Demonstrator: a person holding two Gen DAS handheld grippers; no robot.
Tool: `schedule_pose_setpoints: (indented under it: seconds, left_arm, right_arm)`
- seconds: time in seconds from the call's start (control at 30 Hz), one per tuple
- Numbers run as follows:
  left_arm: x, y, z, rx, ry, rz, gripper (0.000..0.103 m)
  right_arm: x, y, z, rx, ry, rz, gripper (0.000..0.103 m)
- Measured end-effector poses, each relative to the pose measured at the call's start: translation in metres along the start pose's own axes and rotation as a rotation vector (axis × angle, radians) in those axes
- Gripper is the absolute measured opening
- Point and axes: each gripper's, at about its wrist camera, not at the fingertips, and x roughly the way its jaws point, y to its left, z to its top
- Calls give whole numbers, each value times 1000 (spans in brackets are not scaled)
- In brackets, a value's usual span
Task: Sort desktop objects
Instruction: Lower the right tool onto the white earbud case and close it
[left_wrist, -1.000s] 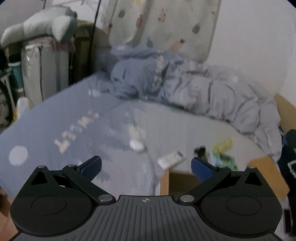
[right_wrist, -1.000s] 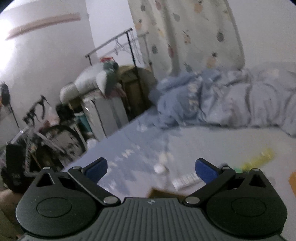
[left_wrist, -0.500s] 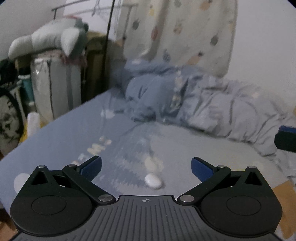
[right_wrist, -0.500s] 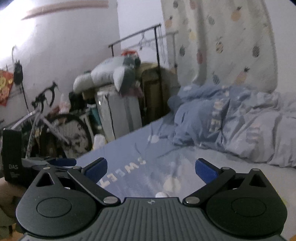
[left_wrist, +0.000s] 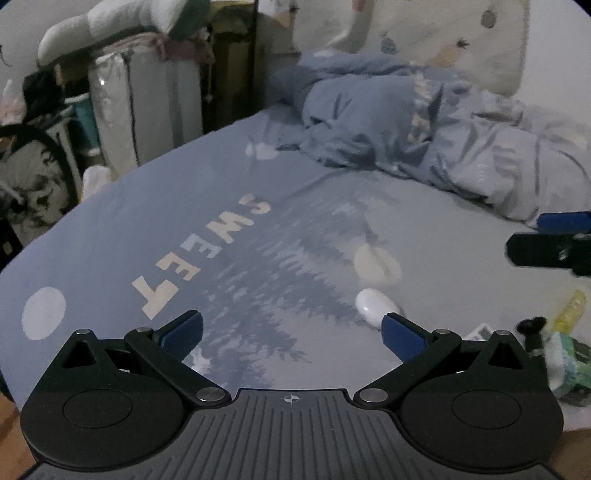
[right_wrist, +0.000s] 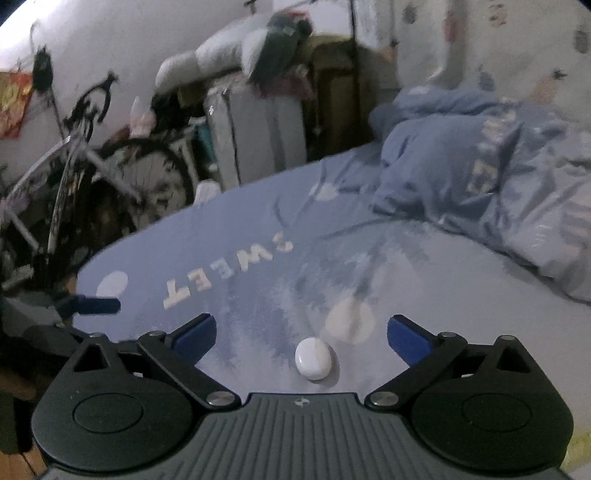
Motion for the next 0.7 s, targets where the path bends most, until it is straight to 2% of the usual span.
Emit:
schedule_pose_setpoints:
  seconds: [0.2,0.5,0.7]
  left_arm:
    - [31,13,-10,-42,32,18,103]
    - [62,28,-32,-93,82,34,103]
    - [70,35,-43,-103,102,24,103]
  right_arm:
    - [49,5,-8,-74,98,29,103]
    - [117,8,-34,-149,243,12,101]
    - [151,7,-44,-168,290,12,97]
